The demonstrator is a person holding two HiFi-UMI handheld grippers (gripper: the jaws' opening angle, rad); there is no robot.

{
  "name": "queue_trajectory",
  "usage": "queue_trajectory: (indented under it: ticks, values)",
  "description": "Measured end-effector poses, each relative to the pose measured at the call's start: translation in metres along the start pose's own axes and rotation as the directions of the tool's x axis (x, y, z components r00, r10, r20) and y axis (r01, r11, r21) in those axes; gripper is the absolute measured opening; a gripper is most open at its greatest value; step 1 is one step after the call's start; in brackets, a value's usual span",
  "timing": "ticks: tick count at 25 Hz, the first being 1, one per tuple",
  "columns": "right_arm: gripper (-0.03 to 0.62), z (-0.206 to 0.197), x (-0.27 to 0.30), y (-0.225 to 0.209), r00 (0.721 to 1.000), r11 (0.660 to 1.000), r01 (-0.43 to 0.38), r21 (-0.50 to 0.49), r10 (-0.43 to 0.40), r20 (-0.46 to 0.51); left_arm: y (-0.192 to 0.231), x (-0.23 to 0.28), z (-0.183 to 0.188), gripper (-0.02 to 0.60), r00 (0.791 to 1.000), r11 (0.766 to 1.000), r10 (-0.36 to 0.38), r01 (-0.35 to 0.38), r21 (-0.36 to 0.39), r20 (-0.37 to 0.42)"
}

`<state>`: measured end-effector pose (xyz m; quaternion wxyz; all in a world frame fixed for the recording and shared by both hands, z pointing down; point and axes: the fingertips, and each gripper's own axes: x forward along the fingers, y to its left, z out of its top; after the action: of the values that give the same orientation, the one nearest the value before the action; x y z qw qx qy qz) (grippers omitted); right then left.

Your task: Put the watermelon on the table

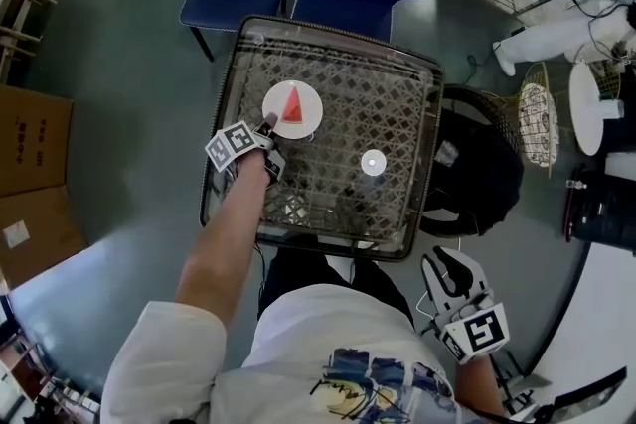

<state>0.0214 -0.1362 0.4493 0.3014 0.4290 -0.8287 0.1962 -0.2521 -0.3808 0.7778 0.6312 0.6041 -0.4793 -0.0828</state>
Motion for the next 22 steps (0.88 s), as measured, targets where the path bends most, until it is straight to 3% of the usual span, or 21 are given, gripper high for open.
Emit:
queue_trajectory:
  ticks: [4, 10, 16, 20, 22]
  values:
    - [0.075, 0.003, 0.007, 0.001, 1.0, 1.0, -0.014, 0.003, 0.014, 0.003, 0.004, 0.003, 0.001, 0.032, 0.993, 0.989, 0.112, -0.107, 0.105, -0.037]
    - [0.075, 0.009, 0.013, -0.004, 1.0, 1.0, -0.026, 0.002, 0.026, 0.008, 0.004, 0.006, 0.003, 0.064, 0.967, 0.94, 0.247, -0.225, 0.255, -0.056]
    - [0.075, 0.004, 0.01, -0.009, 1.0, 1.0, -0.016, 0.008, 0.016, 0.016, 0.007, 0.007, 0.004, 0.091, 0.919, 0.844, 0.393, -0.348, 0.408, -0.03]
    - [0.075, -0.001, 0.005, -0.015, 1.0, 1.0, -0.009, 0.017, 0.009, 0.016, 0.009, 0.007, 0.004, 0.091, 0.877, 0.749, 0.48, -0.41, 0.52, 0.0]
    - [0.075, -0.005, 0.002, -0.019, 1.0, 1.0, -0.008, 0.018, 0.008, 0.02, 0.008, 0.006, 0.005, 0.091, 0.869, 0.725, 0.494, -0.424, 0.543, 0.019]
